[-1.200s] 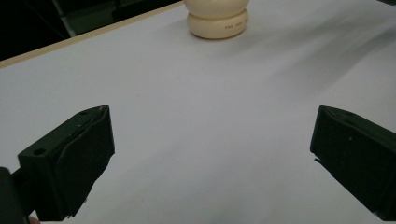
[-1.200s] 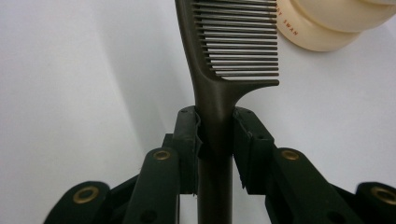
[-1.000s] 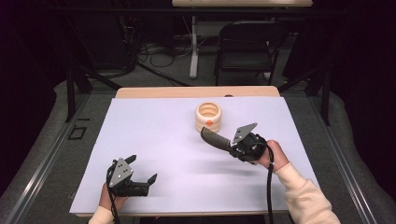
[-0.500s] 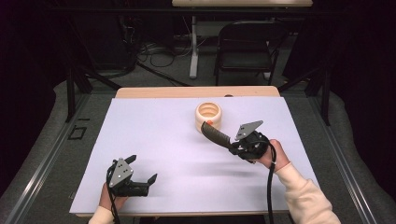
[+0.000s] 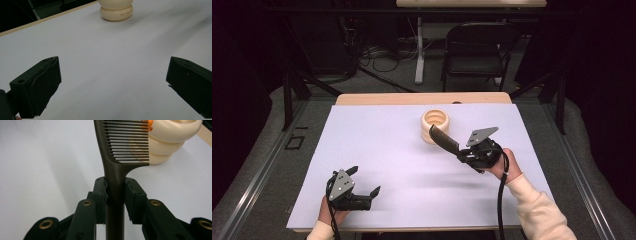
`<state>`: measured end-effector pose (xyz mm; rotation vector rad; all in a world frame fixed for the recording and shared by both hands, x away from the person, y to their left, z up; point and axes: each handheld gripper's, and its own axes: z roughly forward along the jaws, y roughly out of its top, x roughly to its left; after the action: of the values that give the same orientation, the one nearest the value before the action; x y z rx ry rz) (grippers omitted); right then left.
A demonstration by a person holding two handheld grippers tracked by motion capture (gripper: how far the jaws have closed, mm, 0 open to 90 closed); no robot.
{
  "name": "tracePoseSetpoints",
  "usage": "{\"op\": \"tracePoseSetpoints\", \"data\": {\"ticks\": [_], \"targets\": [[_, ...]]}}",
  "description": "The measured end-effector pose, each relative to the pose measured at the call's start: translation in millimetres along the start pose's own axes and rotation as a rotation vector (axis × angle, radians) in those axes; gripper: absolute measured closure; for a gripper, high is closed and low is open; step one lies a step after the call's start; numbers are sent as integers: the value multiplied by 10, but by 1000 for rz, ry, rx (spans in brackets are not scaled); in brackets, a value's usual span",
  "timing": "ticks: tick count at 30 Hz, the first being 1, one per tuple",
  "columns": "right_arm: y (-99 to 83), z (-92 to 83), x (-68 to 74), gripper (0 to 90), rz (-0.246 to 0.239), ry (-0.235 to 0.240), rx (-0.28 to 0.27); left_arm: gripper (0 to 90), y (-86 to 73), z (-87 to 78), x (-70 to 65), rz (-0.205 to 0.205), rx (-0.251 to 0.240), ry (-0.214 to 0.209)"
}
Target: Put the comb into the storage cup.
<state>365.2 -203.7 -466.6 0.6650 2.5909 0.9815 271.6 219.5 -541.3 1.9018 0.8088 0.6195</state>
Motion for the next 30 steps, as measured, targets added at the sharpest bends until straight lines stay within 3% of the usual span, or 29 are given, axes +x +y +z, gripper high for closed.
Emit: {"op": "tracePoseSetpoints", "data": {"ticks": [30], "targets": [[-7, -28, -130, 722, 84, -84, -95, 0, 1, 6, 2, 3, 9, 0]]}}
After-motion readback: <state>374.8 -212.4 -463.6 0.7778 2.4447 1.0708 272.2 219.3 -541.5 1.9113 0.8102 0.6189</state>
